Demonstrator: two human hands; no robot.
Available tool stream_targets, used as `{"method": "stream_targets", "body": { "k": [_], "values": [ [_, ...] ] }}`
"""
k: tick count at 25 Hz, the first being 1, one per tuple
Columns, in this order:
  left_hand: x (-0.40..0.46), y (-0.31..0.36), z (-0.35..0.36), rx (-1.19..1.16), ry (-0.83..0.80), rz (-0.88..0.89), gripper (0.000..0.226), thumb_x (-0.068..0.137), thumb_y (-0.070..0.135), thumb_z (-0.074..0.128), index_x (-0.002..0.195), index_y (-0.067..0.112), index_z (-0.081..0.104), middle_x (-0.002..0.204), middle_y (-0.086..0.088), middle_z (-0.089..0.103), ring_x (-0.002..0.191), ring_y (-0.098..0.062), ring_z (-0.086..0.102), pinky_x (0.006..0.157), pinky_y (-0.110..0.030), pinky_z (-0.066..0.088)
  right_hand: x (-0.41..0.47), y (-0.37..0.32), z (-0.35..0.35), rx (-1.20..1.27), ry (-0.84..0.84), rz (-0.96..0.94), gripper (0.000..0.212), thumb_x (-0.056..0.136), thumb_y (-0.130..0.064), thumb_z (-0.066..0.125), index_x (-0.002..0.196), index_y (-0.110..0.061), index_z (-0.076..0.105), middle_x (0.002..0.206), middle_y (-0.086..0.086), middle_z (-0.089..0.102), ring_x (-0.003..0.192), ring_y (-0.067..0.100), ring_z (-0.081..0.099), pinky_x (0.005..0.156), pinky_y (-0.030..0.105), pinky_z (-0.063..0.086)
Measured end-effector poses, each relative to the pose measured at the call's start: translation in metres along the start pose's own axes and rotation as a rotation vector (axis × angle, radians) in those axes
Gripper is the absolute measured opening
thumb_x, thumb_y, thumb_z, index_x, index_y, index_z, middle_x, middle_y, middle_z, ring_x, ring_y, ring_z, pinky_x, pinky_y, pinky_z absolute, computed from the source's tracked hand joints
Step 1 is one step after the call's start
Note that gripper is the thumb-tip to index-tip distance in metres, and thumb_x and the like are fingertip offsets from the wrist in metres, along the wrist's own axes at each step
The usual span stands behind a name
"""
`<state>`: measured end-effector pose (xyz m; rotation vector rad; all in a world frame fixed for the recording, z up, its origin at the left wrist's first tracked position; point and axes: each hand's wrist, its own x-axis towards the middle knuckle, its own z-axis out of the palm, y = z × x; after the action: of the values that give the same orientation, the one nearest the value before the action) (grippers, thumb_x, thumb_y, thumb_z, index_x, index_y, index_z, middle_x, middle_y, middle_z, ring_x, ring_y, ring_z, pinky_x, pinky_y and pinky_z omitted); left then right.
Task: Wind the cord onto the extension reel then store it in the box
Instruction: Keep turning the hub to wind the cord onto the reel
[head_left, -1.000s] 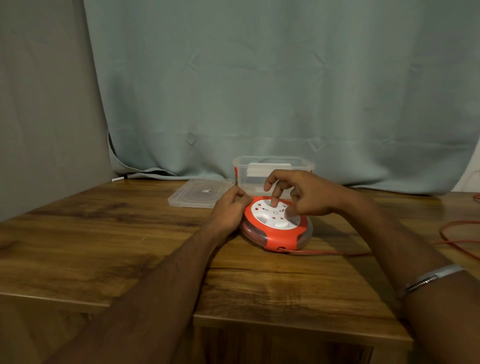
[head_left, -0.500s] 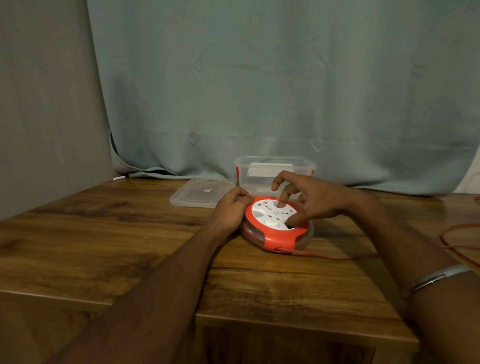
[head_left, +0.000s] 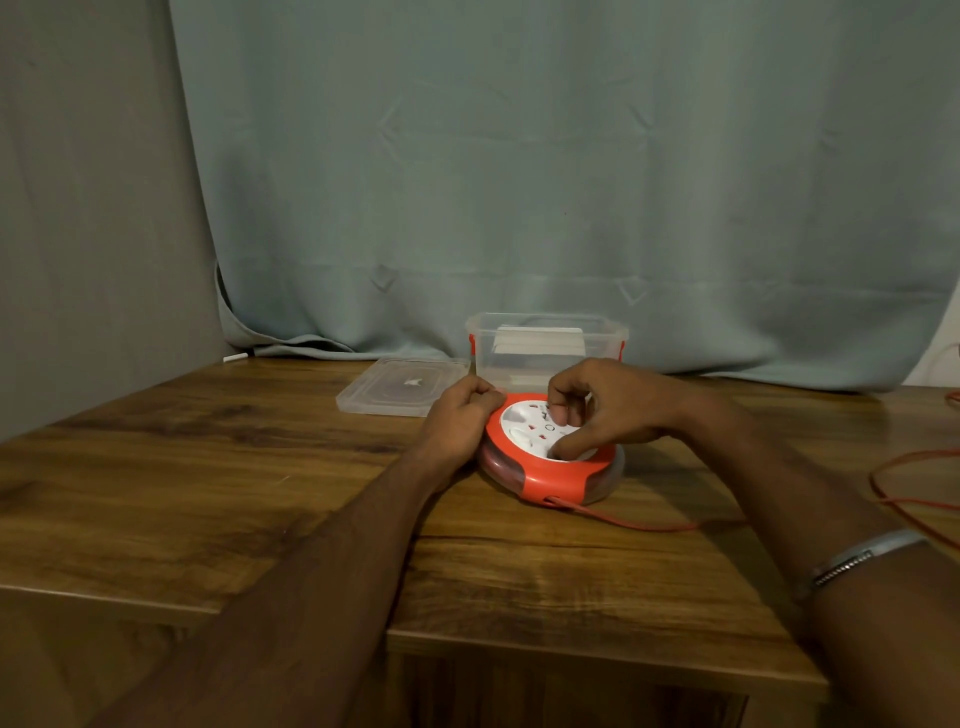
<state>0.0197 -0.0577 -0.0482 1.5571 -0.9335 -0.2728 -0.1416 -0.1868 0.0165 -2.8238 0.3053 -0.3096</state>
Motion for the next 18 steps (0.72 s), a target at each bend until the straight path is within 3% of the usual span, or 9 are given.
{"method": "stream_targets", "body": {
  "k": [4, 10, 12, 13, 16, 18],
  "values": [
    [0.001, -0.001, 0.0, -0.011, 0.004, -0.001, 0.014, 0.102, 0.027, 0.054, 0.1, 0.017, 0.065, 0.094, -0.003, 0.071, 0.086, -0.019, 0.069, 0.073, -0.032, 0.056, 0.001, -0.004, 0.003, -0.043, 0.024, -0.012, 0.035, 0.07, -0.045, 0.086, 0.071, -0.017, 0.065, 0.063, -0.009, 0.062, 0.058, 0.005, 0.054, 0.061, 0.035, 0.048],
    [0.002, -0.003, 0.0, 0.012, 0.002, 0.003, 0.018, 0.102, 0.029, 0.053, 0.103, 0.017, 0.066, 0.099, -0.005, 0.073, 0.094, -0.024, 0.071, 0.086, -0.043, 0.06, 0.006, -0.012, 0.01, -0.134, 0.121, 0.006, 0.048, 0.077, -0.058, 0.079, 0.064, -0.016, 0.06, 0.048, -0.011, 0.055, 0.05, 0.006, 0.049, 0.055, 0.033, 0.042],
    [0.002, -0.003, 0.0, 0.006, 0.002, 0.005, 0.017, 0.102, 0.027, 0.053, 0.101, 0.016, 0.066, 0.098, -0.006, 0.073, 0.093, -0.025, 0.071, 0.085, -0.043, 0.059, 0.004, -0.012, 0.006, -0.073, 0.143, -0.049, 0.033, 0.077, -0.047, 0.084, 0.074, -0.023, 0.061, 0.058, -0.009, 0.063, 0.052, 0.005, 0.053, 0.056, 0.034, 0.046],
    [0.002, -0.003, 0.0, 0.008, -0.002, 0.003, 0.016, 0.102, 0.027, 0.053, 0.1, 0.017, 0.066, 0.097, -0.006, 0.073, 0.091, -0.024, 0.071, 0.084, -0.043, 0.059, 0.002, -0.011, 0.003, 0.003, 0.135, -0.075, 0.025, 0.078, -0.033, 0.085, 0.085, -0.027, 0.061, 0.07, -0.006, 0.069, 0.053, 0.003, 0.056, 0.056, 0.031, 0.048],
    [0.002, -0.002, 0.0, 0.014, -0.013, 0.006, 0.015, 0.103, 0.028, 0.052, 0.101, 0.019, 0.064, 0.095, -0.005, 0.072, 0.087, -0.021, 0.07, 0.079, -0.039, 0.057, -0.003, -0.01, -0.006, 0.112, 0.038, -0.059, 0.059, 0.074, 0.006, 0.075, 0.119, -0.026, 0.054, 0.105, -0.002, 0.074, 0.051, -0.003, 0.054, 0.051, 0.015, 0.045],
    [0.002, -0.002, 0.0, 0.013, -0.014, 0.006, 0.016, 0.103, 0.027, 0.052, 0.101, 0.018, 0.064, 0.094, -0.005, 0.071, 0.084, -0.019, 0.069, 0.076, -0.036, 0.056, -0.002, -0.007, -0.006, 0.055, -0.031, -0.017, 0.076, 0.072, 0.01, 0.072, 0.135, -0.028, 0.049, 0.118, -0.008, 0.071, 0.077, -0.01, 0.063, 0.059, 0.016, 0.052]
  ]
}}
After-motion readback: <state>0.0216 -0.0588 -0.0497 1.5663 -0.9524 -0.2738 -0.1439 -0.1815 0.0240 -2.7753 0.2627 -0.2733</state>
